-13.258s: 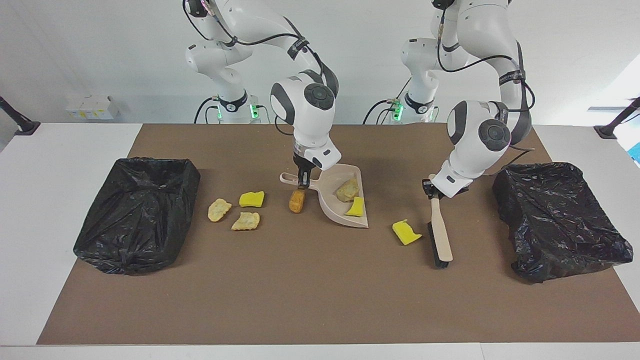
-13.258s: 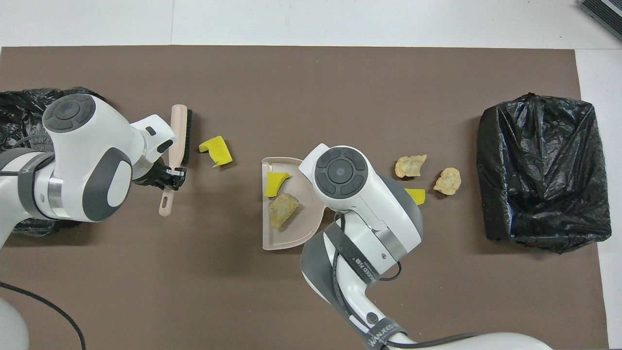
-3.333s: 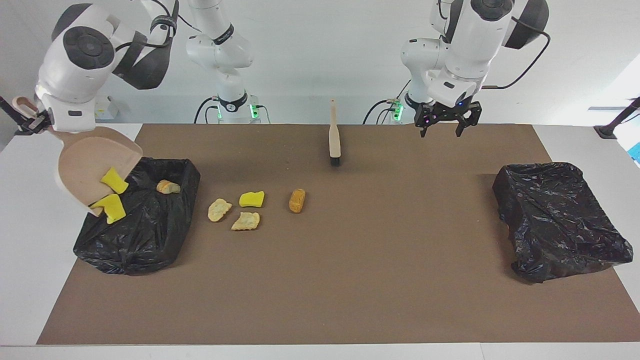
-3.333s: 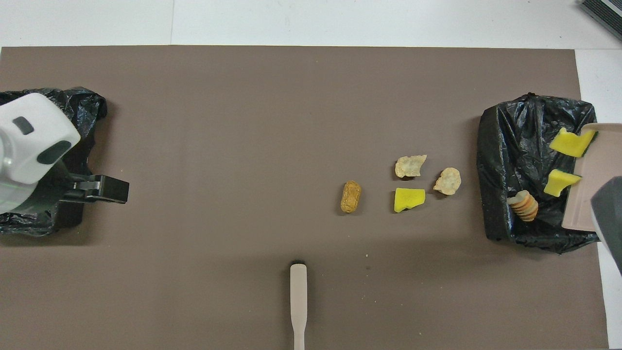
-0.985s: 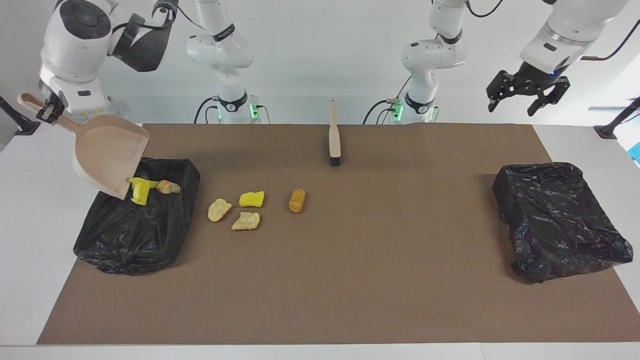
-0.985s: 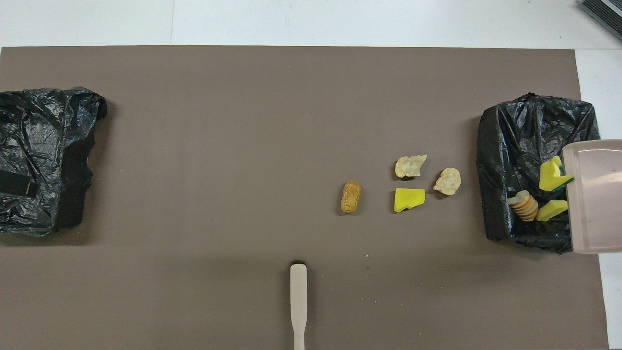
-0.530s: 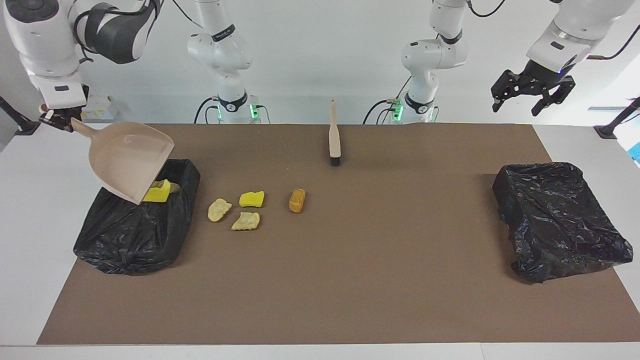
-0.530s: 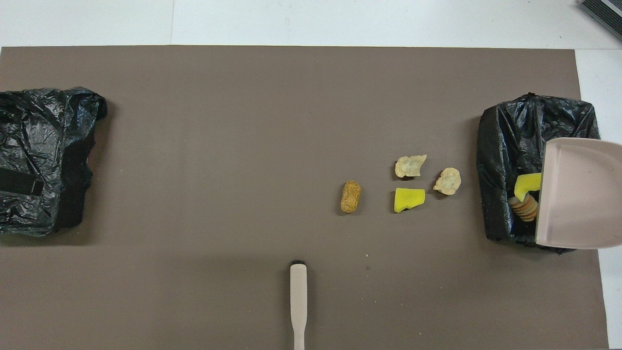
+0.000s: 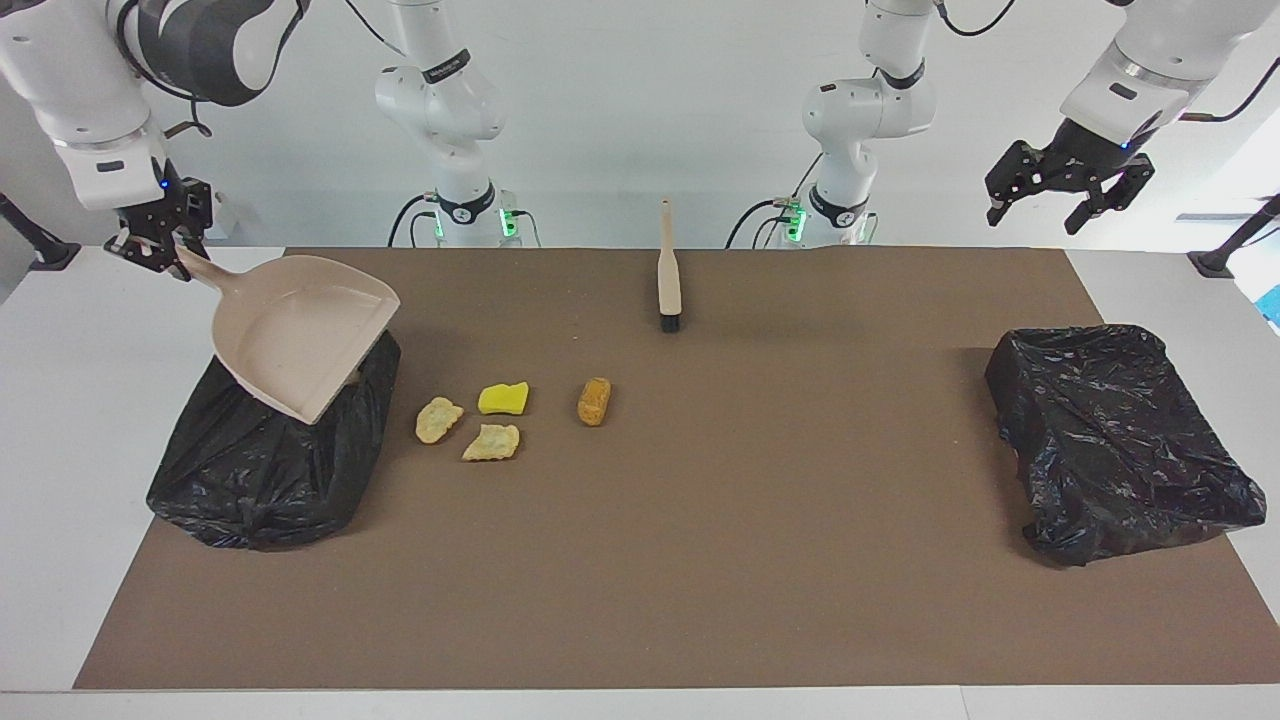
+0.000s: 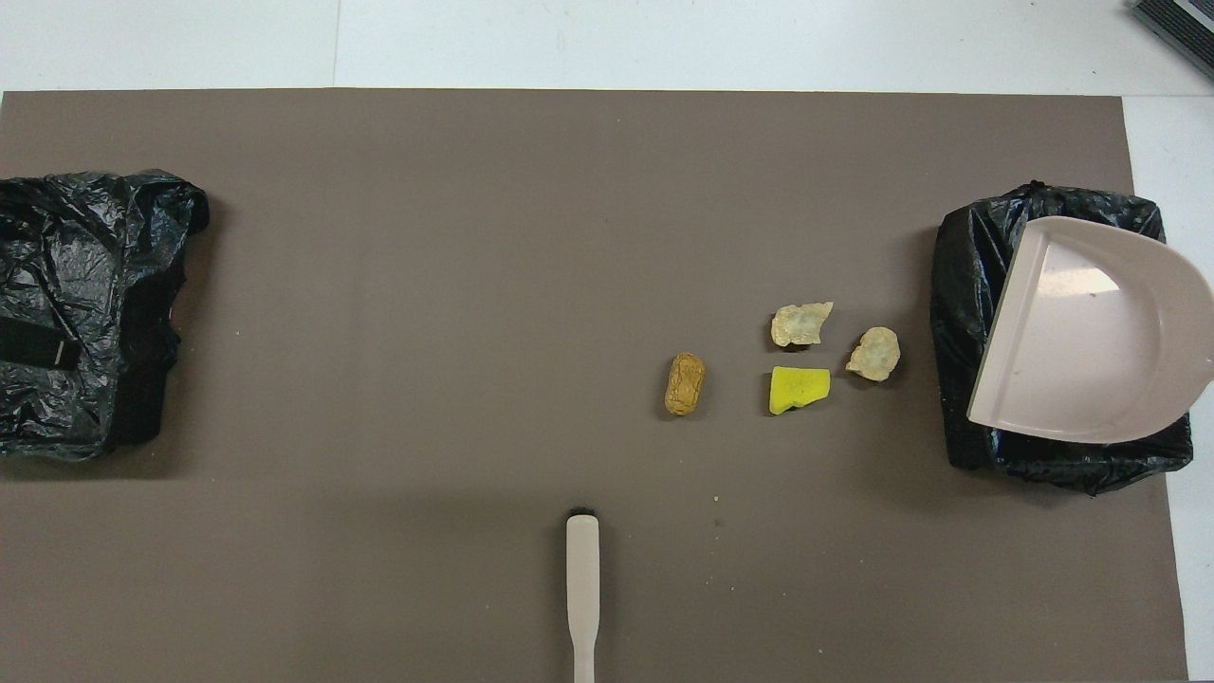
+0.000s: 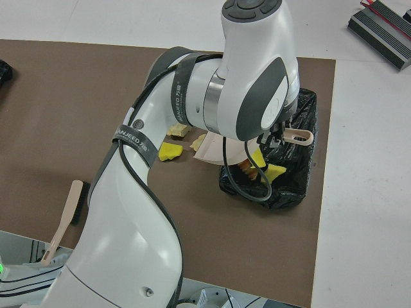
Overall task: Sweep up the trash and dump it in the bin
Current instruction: 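Shake the tilted dustpan over the bag with the right gripper, then lift the empty dustpan off the bag with the right gripper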
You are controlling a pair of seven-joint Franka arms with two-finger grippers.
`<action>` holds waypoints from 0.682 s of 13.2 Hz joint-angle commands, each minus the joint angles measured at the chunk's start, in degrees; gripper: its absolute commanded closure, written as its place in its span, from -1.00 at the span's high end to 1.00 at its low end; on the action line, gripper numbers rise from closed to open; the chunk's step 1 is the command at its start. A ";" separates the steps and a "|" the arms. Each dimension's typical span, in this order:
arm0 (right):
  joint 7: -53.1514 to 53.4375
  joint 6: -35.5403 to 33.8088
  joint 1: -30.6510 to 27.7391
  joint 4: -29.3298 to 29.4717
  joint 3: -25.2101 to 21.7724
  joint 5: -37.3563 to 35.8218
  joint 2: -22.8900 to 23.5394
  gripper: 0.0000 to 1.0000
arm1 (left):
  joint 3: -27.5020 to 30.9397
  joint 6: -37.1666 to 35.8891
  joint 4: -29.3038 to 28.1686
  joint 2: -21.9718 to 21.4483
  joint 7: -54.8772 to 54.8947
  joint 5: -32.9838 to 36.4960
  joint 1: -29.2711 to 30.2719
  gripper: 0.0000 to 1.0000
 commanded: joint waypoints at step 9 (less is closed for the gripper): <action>55.31 -4.81 14.21 0.15 0.54 8.28 0.11 -1.00 | -0.24 -1.16 1.83 0.47 0.19 -0.15 -0.82 1.00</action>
